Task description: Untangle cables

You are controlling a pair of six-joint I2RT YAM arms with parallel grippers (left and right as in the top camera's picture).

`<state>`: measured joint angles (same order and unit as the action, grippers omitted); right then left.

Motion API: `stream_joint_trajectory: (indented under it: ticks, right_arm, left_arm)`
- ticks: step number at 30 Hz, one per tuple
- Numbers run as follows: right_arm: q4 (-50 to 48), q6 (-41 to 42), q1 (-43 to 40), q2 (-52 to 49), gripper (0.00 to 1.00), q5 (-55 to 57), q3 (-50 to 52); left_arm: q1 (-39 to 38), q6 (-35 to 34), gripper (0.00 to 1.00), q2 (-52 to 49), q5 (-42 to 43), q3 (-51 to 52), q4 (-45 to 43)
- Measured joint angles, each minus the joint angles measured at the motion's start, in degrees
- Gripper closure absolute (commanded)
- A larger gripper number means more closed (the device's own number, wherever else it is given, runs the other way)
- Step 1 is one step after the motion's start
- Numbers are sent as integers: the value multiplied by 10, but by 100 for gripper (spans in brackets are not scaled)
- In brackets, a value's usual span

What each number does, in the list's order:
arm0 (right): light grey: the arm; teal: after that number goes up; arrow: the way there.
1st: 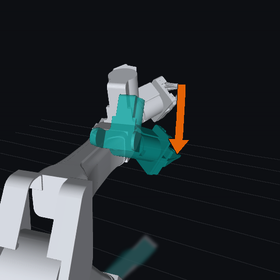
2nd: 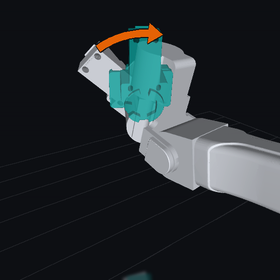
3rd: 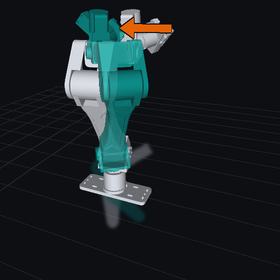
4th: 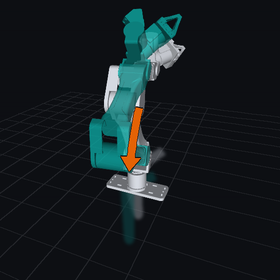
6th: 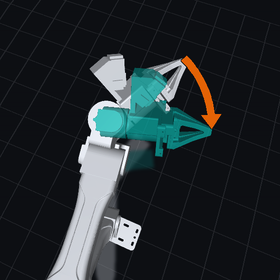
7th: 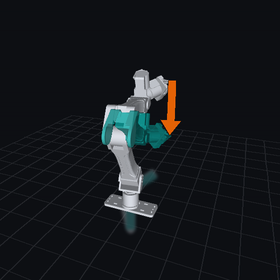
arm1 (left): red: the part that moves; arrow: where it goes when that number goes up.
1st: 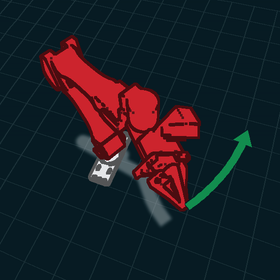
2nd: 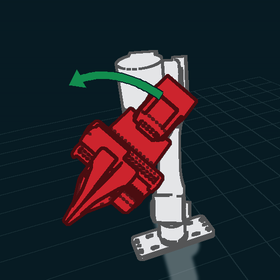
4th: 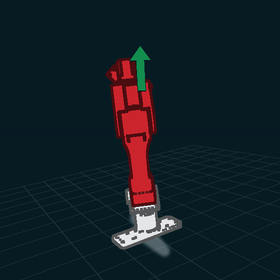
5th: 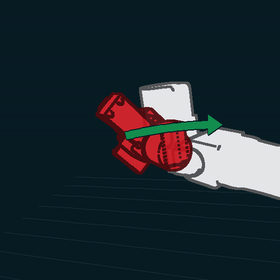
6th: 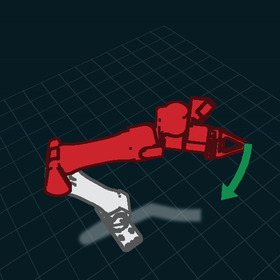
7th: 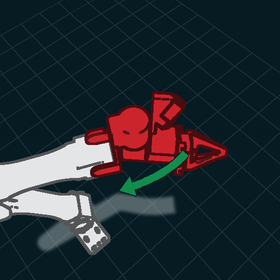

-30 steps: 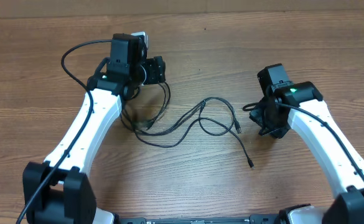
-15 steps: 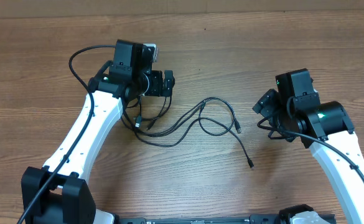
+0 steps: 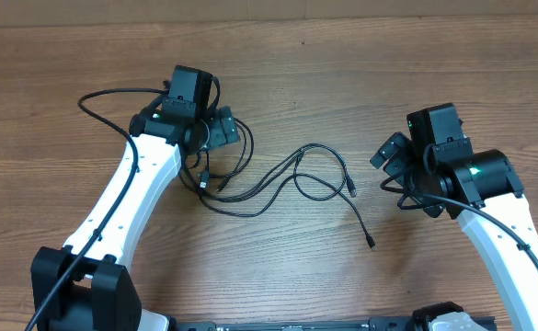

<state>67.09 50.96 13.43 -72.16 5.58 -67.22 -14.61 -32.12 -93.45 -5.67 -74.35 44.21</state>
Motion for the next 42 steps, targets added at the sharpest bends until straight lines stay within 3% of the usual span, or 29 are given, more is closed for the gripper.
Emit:
stream_joint_trajectory:
  ticks: [17,20,21,22,23,27,35,42]
  right_arm:
    - [-4,0,0,0,0,15,0]
    - [-6,0,0,0,0,15,0]
    - [-7,0,0,0,0,15,0]
    - [-9,0,0,0,0,15,0]
    - [-11,0,0,0,0,15,0]
    - [-13,0,0,0,0,15,0]
    - [-22,0,0,0,0,14,0]
    - [-42,0,0,0,0,1,0]
  left_arm:
    - [1,-164,28,-78,-92,0,-58]
    - [1,-185,57,-101,-97,0,-70]
    - [1,-188,79,-110,-98,0,-72]
    - [1,-190,91,-119,-99,0,-74]
    - [1,-194,96,-125,-100,0,-76]
    - [1,-189,96,-130,-100,0,-80]
    - [-3,25,96,-90,31,-95,-21]
    - [-4,148,96,14,190,-234,61]
